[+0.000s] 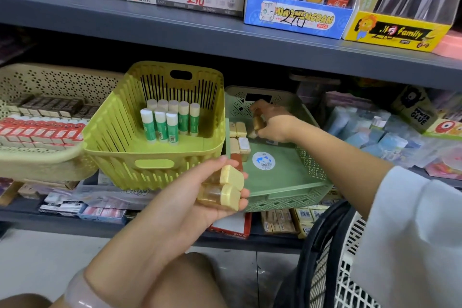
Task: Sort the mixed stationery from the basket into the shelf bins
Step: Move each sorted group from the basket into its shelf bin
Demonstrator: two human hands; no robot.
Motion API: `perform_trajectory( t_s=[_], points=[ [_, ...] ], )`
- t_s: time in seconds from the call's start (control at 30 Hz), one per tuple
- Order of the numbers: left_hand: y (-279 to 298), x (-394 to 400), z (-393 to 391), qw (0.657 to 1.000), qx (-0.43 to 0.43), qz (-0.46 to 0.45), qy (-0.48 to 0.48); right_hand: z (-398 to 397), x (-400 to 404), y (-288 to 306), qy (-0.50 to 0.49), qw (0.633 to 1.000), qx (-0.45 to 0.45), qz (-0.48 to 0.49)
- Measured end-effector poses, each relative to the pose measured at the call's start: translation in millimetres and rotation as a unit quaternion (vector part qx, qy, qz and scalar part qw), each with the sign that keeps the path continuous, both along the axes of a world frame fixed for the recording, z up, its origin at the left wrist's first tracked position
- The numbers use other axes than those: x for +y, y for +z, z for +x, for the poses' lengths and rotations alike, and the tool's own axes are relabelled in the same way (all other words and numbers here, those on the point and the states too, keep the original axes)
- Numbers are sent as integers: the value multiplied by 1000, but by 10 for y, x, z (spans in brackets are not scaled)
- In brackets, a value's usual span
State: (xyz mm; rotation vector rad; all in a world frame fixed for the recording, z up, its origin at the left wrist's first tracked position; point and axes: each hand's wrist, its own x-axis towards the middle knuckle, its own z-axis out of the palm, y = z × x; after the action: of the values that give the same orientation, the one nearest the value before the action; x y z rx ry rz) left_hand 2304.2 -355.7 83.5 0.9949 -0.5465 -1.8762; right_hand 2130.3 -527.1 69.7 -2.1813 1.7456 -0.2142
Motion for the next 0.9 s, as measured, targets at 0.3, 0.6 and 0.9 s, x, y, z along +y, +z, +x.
perform_trajectory(
  t_s=[0.3,0.6,0.9],
  points=[
    [-26,-37,10,1000,-20,-6,-19,-3,-122,-125,73,996,34,28],
    [-36,-9,-4,1000,21,-19,-11,-3,775,426,165,954,-231,93],
    [-57,74,11,997,-18,-68,-36,77,1291,441,252,942,-208,76]
  ],
)
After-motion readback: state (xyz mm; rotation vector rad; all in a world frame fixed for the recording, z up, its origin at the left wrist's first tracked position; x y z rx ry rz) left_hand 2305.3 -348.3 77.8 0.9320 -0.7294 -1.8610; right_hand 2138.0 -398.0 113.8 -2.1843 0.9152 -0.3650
